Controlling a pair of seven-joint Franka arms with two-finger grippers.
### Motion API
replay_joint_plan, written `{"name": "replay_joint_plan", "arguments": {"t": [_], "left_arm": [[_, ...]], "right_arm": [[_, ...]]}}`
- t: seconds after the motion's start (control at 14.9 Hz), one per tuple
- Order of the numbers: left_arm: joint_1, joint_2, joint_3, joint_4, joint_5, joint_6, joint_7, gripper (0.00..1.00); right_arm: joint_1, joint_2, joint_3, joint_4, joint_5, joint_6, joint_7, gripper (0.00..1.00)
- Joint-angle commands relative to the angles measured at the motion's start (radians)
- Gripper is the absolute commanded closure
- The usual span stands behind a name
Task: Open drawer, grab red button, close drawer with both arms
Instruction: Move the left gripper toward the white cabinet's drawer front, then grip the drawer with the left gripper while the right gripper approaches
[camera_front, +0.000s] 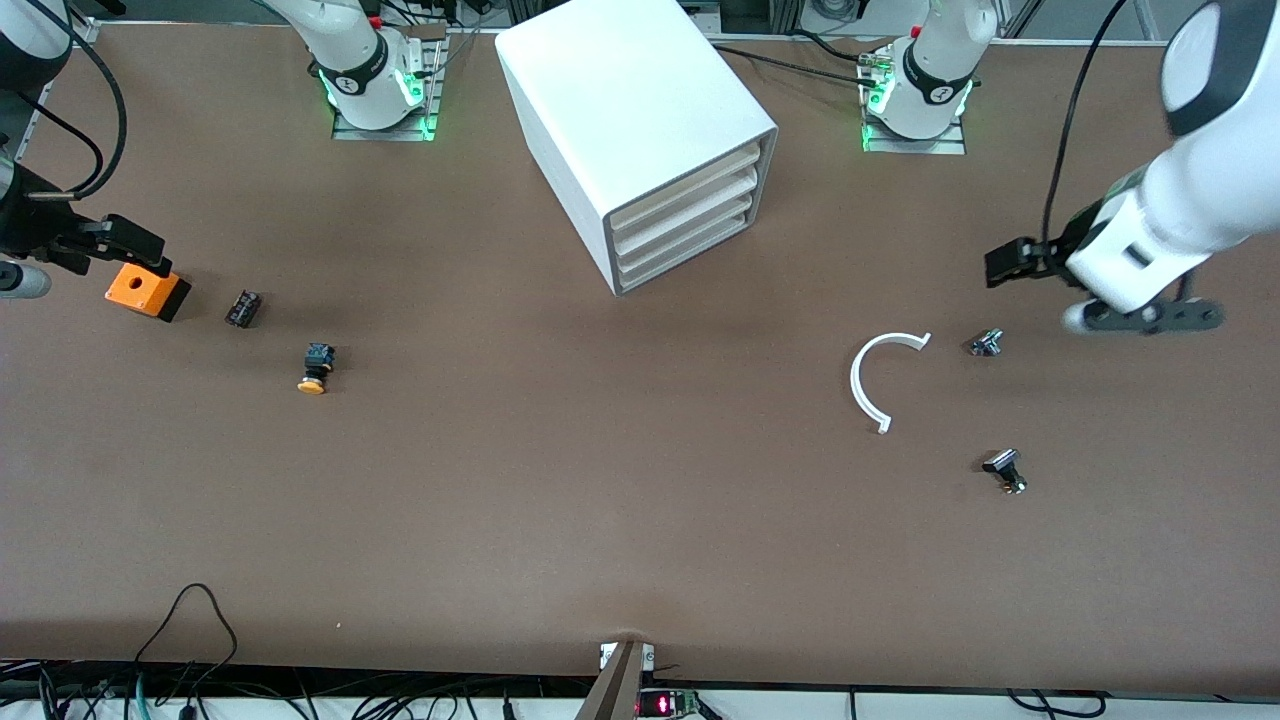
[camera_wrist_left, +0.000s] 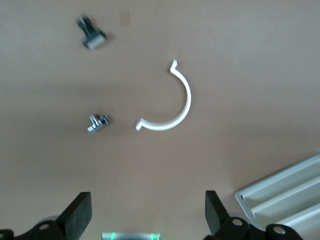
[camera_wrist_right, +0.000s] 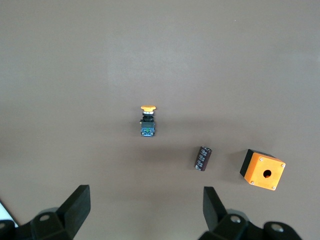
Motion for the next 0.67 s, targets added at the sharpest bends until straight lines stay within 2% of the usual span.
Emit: {"name": "replay_joint_plan", "arguments": {"t": [0.0, 0.13, 0.2, 0.4, 0.47, 0.61], "left_arm": [[0.017, 0.056, -0.002, 0.031, -0.096, -0.046, 0.045, 0.0], [0.023, 0.087, -0.003, 0.012, -0.183, -0.058, 0.117, 0.0], [0.023, 0.098, -0.003, -0.027, -0.232, -0.055, 0.137, 0.0], [0.017, 0.121, -0.008, -0.208, -0.42, 0.062, 0.143, 0.0], [0.017, 0.124, -0.025, -0.266, -0.475, 0.105, 0.143, 0.0], [0.01, 0.151, -0.058, -0.336, -0.564, 0.167, 0.145, 0.0]], "right_arm": [[0.005, -0.009, 0.01, 0.0, 0.014, 0.0, -0.015, 0.0], [0.007, -0.012, 0.008, 0.001, 0.014, -0.008, -0.017, 0.0], [0.014, -0.011, 0.008, 0.006, 0.014, -0.011, -0.017, 0.0], [0.021, -0.012, 0.016, 0.006, 0.011, -0.007, -0.021, 0.0], [0.028, -0.014, 0.04, 0.006, 0.004, -0.004, -0.026, 0.0], [0.03, -0.008, 0.051, 0.0, 0.014, 0.007, -0.024, 0.0]]}}
